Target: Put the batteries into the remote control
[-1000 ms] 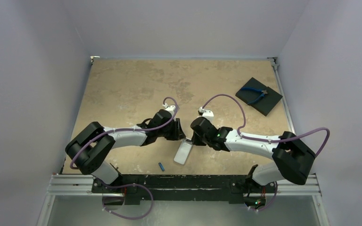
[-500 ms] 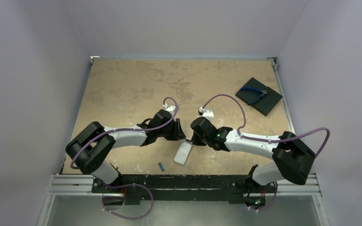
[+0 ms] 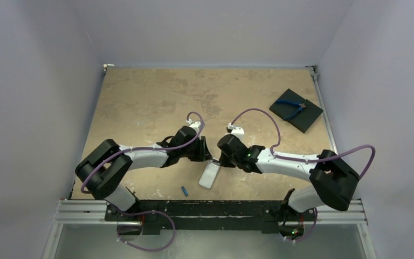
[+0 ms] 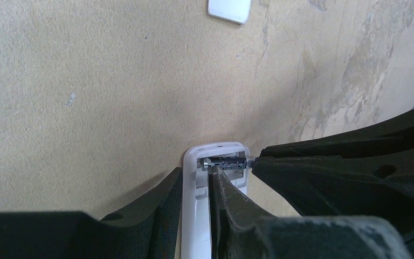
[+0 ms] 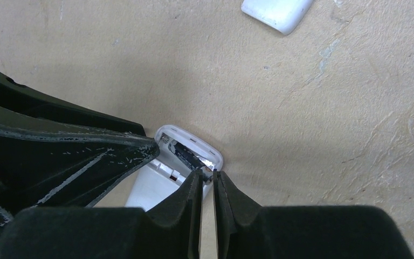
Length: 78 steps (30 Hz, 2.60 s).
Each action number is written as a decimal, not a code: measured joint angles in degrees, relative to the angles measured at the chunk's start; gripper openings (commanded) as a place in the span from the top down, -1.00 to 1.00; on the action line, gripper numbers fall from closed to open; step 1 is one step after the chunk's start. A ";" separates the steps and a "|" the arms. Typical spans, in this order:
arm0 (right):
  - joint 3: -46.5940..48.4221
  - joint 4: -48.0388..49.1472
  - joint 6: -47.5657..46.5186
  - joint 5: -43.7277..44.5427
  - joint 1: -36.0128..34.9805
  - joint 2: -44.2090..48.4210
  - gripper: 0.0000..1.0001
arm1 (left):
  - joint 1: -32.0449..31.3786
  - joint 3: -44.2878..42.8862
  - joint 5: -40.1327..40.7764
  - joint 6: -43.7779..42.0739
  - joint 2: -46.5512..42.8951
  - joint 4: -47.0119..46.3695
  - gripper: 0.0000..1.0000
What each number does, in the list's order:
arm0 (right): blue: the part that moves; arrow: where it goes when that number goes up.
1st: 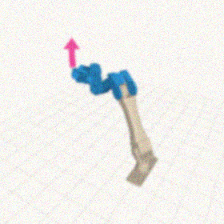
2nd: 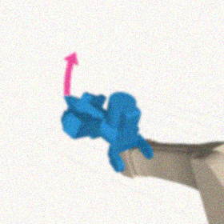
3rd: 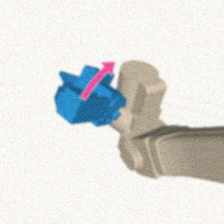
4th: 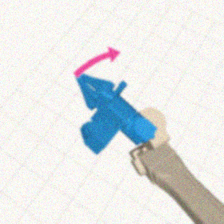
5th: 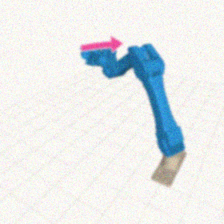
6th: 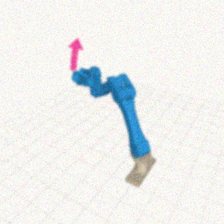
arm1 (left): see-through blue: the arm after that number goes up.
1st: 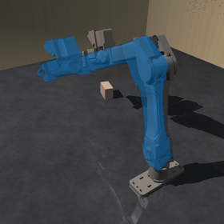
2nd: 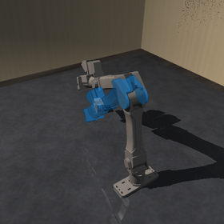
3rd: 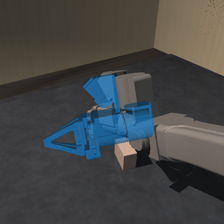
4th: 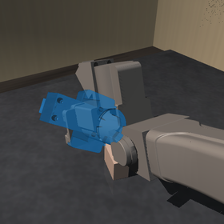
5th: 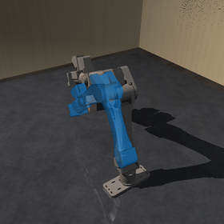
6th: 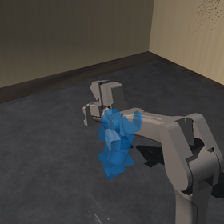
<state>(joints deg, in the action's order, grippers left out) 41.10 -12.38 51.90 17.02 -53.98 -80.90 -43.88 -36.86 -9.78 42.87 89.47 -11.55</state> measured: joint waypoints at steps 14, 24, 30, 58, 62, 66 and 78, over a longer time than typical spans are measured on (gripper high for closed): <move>0.00 0.15 0.20 -0.07 0.00 -0.55 0.62 | 0.00 0.00 -0.37 0.02 0.68 -0.07 0.56; 0.00 1.73 0.63 -0.26 0.00 -2.21 0.66 | 0.00 0.02 -0.74 0.04 0.68 -0.44 0.58; 0.00 2.21 0.63 -0.46 0.00 -2.47 0.70 | 0.00 0.35 -1.16 0.07 0.68 -1.25 0.59; 11.74 -6.54 -7.80 4.66 -2.84 -12.66 0.83 | 0.79 2.10 -1.09 1.07 0.61 -2.08 0.61; 15.85 -10.78 -9.42 8.59 -4.72 -16.15 0.82 | 0.79 2.21 -1.05 1.07 0.61 -1.99 0.62; 18.80 -13.94 -10.60 11.21 -6.16 -18.53 0.82 | 0.79 2.38 -1.07 1.07 0.52 -2.05 0.61; 19.87 -15.45 -10.36 11.52 -6.78 -18.53 0.55 | 0.68 2.67 -1.07 1.03 -2.03 -0.07 0.59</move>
<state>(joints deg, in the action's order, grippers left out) 60.97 -27.83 41.54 28.53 -60.75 -99.44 -43.20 -34.20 -10.85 43.90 87.44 -11.62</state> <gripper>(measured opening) 0.194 0.201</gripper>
